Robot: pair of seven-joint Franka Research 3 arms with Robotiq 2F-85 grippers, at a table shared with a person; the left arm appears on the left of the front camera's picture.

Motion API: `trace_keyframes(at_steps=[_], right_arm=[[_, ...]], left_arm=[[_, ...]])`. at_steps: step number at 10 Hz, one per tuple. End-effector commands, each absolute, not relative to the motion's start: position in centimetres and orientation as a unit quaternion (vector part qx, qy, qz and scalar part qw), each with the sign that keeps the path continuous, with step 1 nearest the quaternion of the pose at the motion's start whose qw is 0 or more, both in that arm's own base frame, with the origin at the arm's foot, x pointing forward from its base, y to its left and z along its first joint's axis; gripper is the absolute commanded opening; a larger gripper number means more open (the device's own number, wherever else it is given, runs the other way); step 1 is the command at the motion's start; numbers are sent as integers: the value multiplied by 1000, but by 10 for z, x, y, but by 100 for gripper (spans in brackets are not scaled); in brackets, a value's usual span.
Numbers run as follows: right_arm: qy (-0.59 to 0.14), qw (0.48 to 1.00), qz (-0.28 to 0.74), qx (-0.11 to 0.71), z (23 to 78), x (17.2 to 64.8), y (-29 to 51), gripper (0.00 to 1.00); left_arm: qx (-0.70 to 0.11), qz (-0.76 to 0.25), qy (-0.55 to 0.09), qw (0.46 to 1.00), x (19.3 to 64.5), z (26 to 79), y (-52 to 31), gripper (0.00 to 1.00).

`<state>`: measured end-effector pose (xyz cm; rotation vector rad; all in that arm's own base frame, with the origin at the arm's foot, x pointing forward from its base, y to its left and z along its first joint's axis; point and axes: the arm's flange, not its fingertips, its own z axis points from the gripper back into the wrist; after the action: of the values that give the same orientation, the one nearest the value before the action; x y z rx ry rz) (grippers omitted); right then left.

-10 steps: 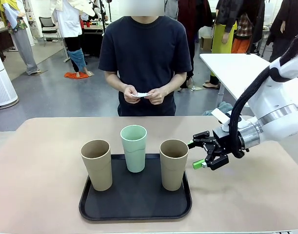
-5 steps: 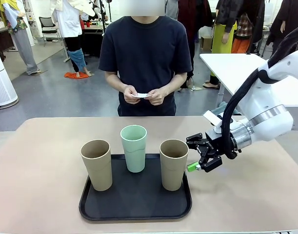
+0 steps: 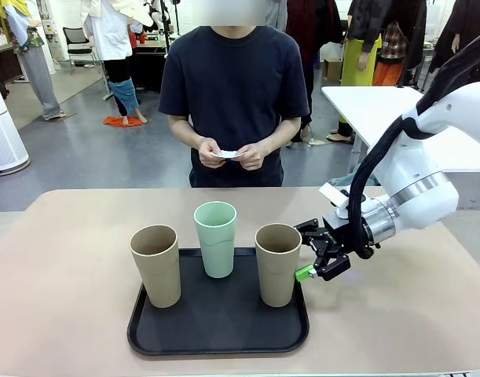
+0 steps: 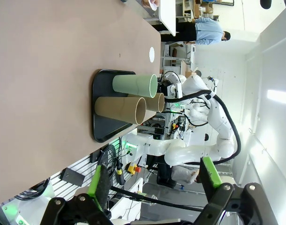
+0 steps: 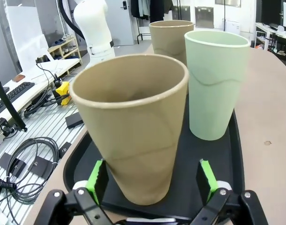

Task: Place coasters on the table and set cups on them.
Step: Pick up one Reusable plastic cup and place it on a coaster set by the human.

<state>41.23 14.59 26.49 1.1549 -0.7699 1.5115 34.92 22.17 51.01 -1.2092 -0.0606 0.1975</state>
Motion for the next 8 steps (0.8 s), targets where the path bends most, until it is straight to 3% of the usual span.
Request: trace_keyframes(at_steps=[1, 8], right_arm=[[-306, 516, 641, 478, 262, 417, 153, 100], [-287, 494, 655, 495, 261, 412, 158, 100]], left_arm=[[-569, 95, -38, 816, 350, 511, 222, 100], [-569, 95, -38, 816, 350, 511, 222, 100]])
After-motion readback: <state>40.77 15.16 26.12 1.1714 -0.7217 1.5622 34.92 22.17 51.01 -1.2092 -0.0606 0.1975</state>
